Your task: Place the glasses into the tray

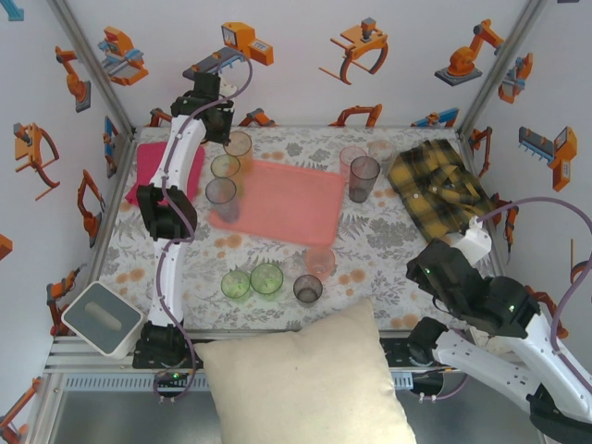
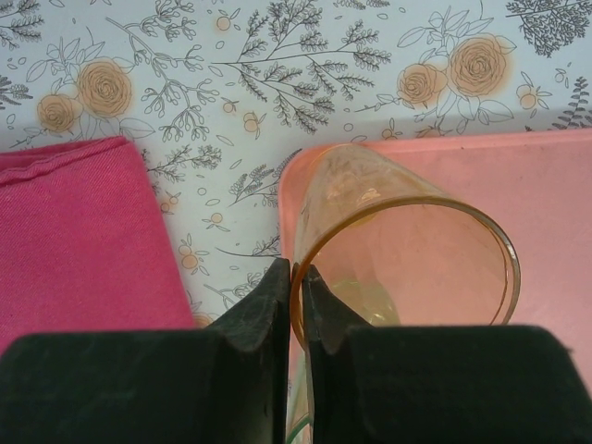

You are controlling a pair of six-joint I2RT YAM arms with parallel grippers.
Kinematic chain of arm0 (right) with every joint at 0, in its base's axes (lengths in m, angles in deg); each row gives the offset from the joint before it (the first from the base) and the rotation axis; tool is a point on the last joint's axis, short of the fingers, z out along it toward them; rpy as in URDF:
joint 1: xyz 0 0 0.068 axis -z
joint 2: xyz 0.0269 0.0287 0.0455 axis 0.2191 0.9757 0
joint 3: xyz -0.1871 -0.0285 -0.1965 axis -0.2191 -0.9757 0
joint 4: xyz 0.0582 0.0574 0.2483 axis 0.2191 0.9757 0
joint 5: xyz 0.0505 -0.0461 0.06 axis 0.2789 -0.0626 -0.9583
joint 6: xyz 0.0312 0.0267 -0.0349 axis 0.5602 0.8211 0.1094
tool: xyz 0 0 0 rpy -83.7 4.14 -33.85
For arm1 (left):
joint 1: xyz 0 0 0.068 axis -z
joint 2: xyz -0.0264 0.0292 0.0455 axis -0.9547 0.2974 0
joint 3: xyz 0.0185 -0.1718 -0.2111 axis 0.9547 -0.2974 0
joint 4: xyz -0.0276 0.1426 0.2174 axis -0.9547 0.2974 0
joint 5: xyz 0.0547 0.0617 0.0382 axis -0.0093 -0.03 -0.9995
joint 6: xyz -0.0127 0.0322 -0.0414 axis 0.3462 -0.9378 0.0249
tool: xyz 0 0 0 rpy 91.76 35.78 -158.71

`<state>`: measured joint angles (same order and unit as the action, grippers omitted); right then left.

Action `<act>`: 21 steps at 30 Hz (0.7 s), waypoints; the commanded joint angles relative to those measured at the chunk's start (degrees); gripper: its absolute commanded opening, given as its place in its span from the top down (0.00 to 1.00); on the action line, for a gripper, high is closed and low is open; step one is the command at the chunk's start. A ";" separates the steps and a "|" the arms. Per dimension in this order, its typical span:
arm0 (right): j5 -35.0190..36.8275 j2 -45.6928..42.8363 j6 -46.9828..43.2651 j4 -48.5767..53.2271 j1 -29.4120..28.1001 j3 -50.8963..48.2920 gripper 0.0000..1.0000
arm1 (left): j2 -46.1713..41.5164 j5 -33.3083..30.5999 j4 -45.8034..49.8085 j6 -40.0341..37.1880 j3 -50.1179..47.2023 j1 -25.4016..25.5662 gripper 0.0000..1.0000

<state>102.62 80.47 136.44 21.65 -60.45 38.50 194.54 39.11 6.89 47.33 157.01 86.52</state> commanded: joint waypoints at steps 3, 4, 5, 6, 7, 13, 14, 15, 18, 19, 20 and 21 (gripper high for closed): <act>1.79 0.60 0.55 -0.60 0.24 -0.11 0.53 | 1.65 0.89 0.73 0.44 2.36 -0.33 0.81; 1.80 0.69 0.58 -0.59 0.24 -0.13 0.53 | 1.64 0.89 0.66 0.42 2.36 -0.32 0.80; 1.79 0.69 0.52 -0.55 0.24 -0.11 0.52 | 1.74 0.86 0.70 0.51 2.36 -0.32 0.79; 1.79 0.79 0.51 -0.58 0.24 -0.15 0.52 | 1.73 0.89 0.72 0.45 2.43 -0.37 0.78; 1.78 0.78 0.50 -0.60 0.24 -0.02 0.53 | 1.82 0.85 0.72 0.51 2.45 -0.29 0.77; 1.98 0.92 0.17 -0.60 0.24 0.24 0.53 | 2.12 0.71 0.66 0.56 3.24 -0.32 0.68; 1.98 0.95 0.16 -0.53 0.24 0.24 0.52 | 1.99 0.62 0.60 0.51 3.29 -0.33 0.67; 1.95 0.91 0.12 -0.60 0.29 0.24 0.52 | 1.98 0.56 0.56 0.53 3.46 -0.38 0.65; 1.93 1.03 0.16 -0.59 0.33 0.15 0.52 | 1.65 0.60 0.41 0.33 3.73 -0.31 0.57; 1.97 1.04 0.16 -0.60 0.37 0.16 0.52 | 1.48 0.57 0.33 0.25 3.75 -0.30 0.56; 1.96 1.00 0.16 -0.60 0.33 0.15 0.52 | 1.26 0.58 0.32 0.19 3.73 -0.30 0.55; 1.97 1.03 0.16 -0.56 0.33 0.09 0.52 | 1.12 0.60 0.36 0.22 3.68 -0.37 0.54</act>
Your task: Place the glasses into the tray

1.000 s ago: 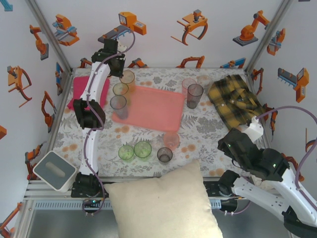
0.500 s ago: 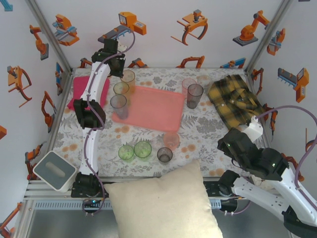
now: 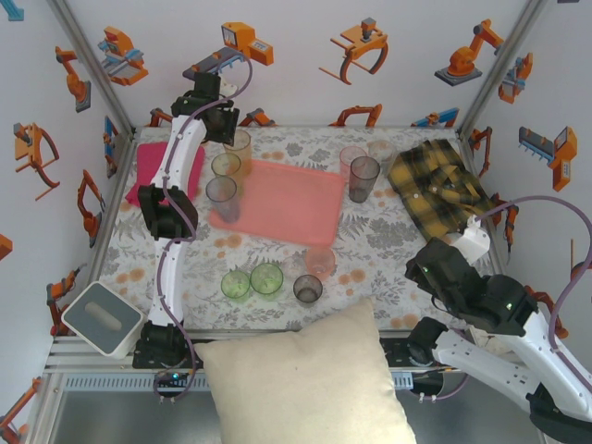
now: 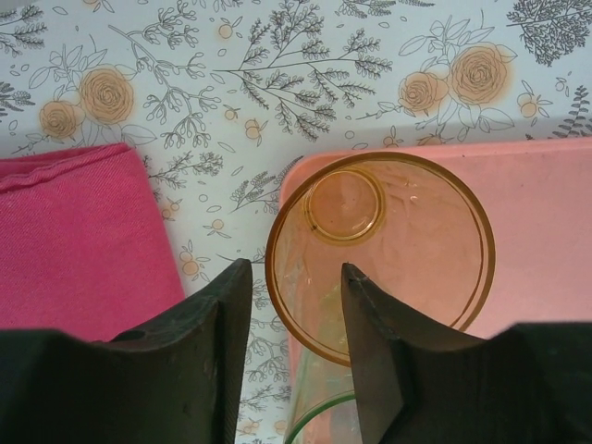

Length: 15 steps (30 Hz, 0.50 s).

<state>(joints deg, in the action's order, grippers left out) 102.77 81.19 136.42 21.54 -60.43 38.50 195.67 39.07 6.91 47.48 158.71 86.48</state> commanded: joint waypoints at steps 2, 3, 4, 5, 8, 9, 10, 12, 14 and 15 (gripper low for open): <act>1.82 0.31 0.18 -0.47 0.31 0.15 0.52 | -0.65 0.80 0.40 0.00 1.98 -0.34 0.52; 1.82 0.39 0.18 -0.49 0.31 0.13 0.52 | -0.88 0.79 0.45 0.00 1.98 -0.27 0.50; 1.82 0.45 0.17 -0.45 0.31 0.13 0.52 | -1.24 0.94 0.45 -0.02 1.98 -0.25 0.49; 1.82 0.49 0.08 -0.49 0.31 0.22 0.52 | -1.53 1.06 0.51 -0.04 1.92 -0.32 0.47; 1.82 0.69 0.01 -0.49 0.31 0.24 0.52 | -2.66 1.09 0.97 -0.04 1.93 -0.27 0.39; 1.78 0.84 -0.08 -0.45 0.39 0.30 0.52 | -3.15 1.18 1.21 -0.08 1.80 -0.33 0.36; 1.82 0.83 -0.15 -0.52 0.40 0.33 0.52 | -3.68 1.28 1.52 -0.13 1.80 -0.28 0.33; 1.81 1.09 -0.64 -0.62 0.46 0.52 0.52 | -5.16 1.33 2.36 -0.41 1.78 -0.30 0.29; 1.91 1.50 -1.19 -0.65 0.55 1.02 0.52 | -7.17 1.30 3.47 -0.41 1.76 -0.32 0.26; 1.91 1.69 -1.38 -0.62 0.57 1.35 0.52 | -8.41 1.29 4.22 -0.38 1.80 -0.32 0.25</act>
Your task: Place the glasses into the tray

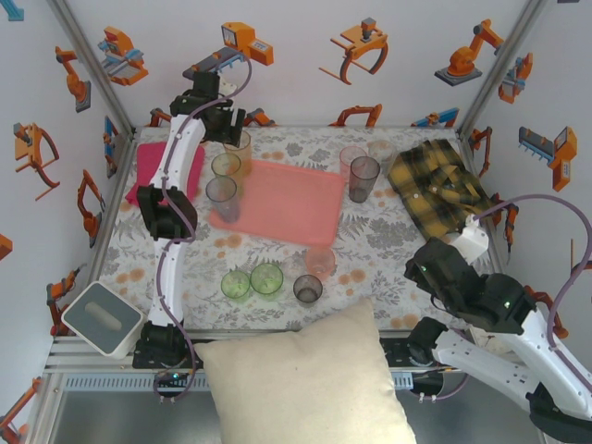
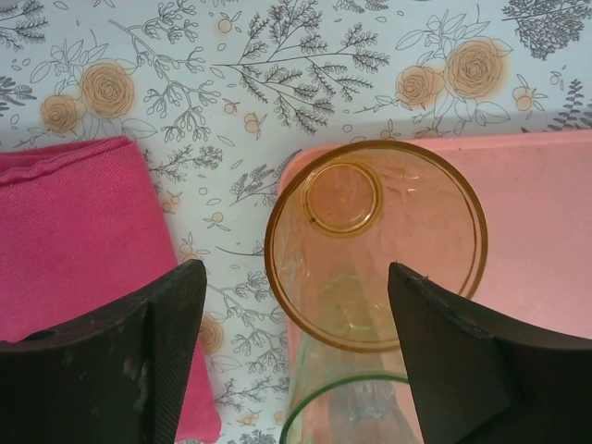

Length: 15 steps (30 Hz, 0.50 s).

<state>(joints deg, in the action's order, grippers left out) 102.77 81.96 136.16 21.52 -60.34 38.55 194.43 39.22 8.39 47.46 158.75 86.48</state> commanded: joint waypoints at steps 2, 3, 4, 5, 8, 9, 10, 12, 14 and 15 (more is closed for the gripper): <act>1.91 1.60 -1.72 -0.73 0.62 1.77 0.52 | -9.91 1.23 4.66 -0.13 1.67 -0.28 0.25; 1.91 1.96 -1.97 -0.70 0.66 2.04 0.52 | -11.54 1.52 6.06 0.02 1.39 -0.29 0.26; 1.89 2.25 -2.26 -0.84 0.71 2.22 0.52 | -13.16 1.94 7.26 -0.04 0.81 -0.31 0.26; 1.83 2.55 -2.64 -1.12 0.75 2.38 0.52 | -15.17 2.30 8.68 0.09 -0.31 -0.32 0.26; 1.65 3.56 -3.63 -1.69 0.84 2.79 0.52 | -21.79 3.50 12.06 0.77 -6.63 -0.40 0.27; 1.57 3.76 -3.94 -1.84 0.92 2.88 0.52 | -24.40 3.86 13.20 1.17 -9.35 -0.46 0.27; 1.47 4.15 -4.21 -1.91 1.01 3.06 0.51 | -26.39 4.65 13.88 1.53 -11.89 -0.56 0.28; 1.07 4.54 -4.73 -1.99 1.26 3.25 0.51 | -30.61 5.93 15.36 2.56 -17.56 -0.92 0.29; 0.83 4.54 -5.09 -2.07 1.49 3.36 0.51 | -34.62 7.69 15.13 3.48 -23.67 -1.51 0.32; 0.70 4.33 -5.25 -2.14 1.58 3.27 0.51 | -36.11 7.97 14.63 3.72 -26.38 -1.76 0.33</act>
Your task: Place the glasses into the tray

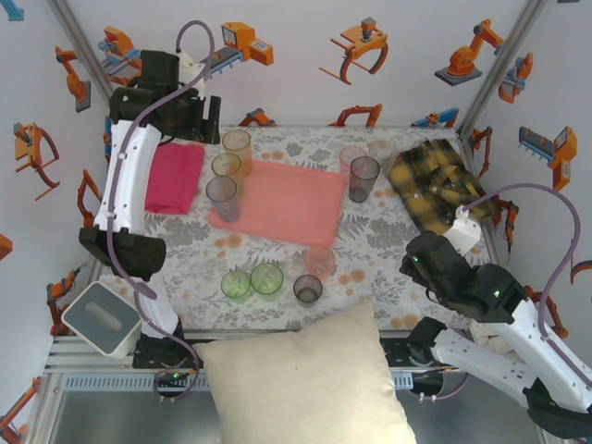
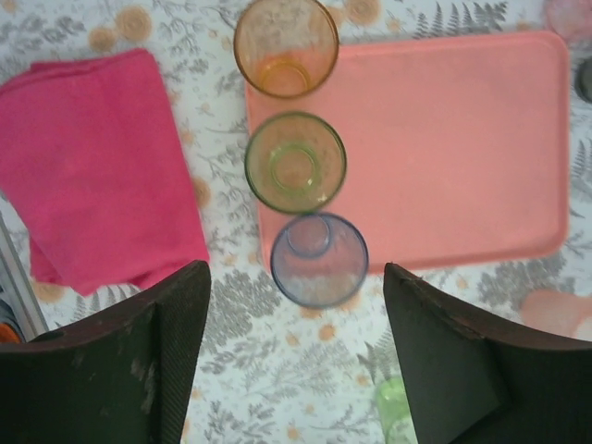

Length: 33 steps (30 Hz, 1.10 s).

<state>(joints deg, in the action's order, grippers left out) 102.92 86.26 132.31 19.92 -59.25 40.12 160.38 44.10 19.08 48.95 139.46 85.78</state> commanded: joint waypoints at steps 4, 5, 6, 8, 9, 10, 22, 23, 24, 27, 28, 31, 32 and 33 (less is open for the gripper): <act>0.21 -0.75 -1.42 -0.67 0.71 0.96 0.51 | -8.81 1.12 -1.89 2.48 -20.91 -1.30 0.39; 0.08 -0.88 -1.49 -0.66 0.79 0.80 0.51 | -10.48 0.47 -4.07 2.52 -24.57 -1.36 0.39; -0.08 -1.04 -1.45 -0.80 0.81 0.57 0.51 | -11.90 -0.12 -6.41 2.58 -27.99 -1.45 0.41; -0.36 -1.15 -1.36 -0.80 0.88 0.31 0.51 | -13.62 -0.56 -9.46 2.59 -32.92 -1.61 0.44; -0.51 -1.19 -1.38 -0.77 0.88 0.22 0.51 | -14.23 -0.57 -10.54 2.75 -34.81 -1.62 0.44; -0.69 -1.16 -1.36 -0.89 0.88 0.12 0.51 | -14.79 -0.53 -11.81 3.02 -36.62 -1.57 0.44; -1.58 -0.88 -1.25 -2.30 0.97 -0.27 0.51 | -13.38 -3.60 -21.90 4.09 -42.14 -1.66 0.47; -1.34 -1.17 -1.22 -2.53 0.97 -0.41 0.51 | -12.92 -3.62 -22.01 4.16 -42.21 -1.66 0.47; -1.25 -1.37 -1.19 -2.69 0.97 -0.48 0.51 | -12.53 -3.50 -22.09 4.16 -42.31 -1.67 0.48; -0.98 -1.54 -1.32 -2.90 0.97 -0.19 0.52 | -11.54 -3.44 -22.67 4.20 -43.19 -1.68 0.50; -0.97 -1.37 -1.43 -2.92 0.97 0.00 0.52 | -11.44 -3.63 -23.08 4.21 -43.62 -1.67 0.50; -0.97 -0.94 -1.59 -2.96 0.96 0.09 0.52 | -11.09 -3.64 -23.90 4.17 -44.96 -1.67 0.51; -0.96 -0.95 -1.55 -2.99 0.97 0.05 0.52 | -11.13 -3.66 -24.24 4.16 -45.44 -1.72 0.54; -0.81 -0.87 -1.58 -3.04 0.97 -0.03 0.52 | -11.03 -3.86 -24.58 4.16 -46.12 -1.71 0.55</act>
<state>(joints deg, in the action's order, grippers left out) 101.22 85.17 131.20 17.56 -58.57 40.10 148.68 40.91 -4.09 52.45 94.80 84.31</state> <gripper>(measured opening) 0.484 0.460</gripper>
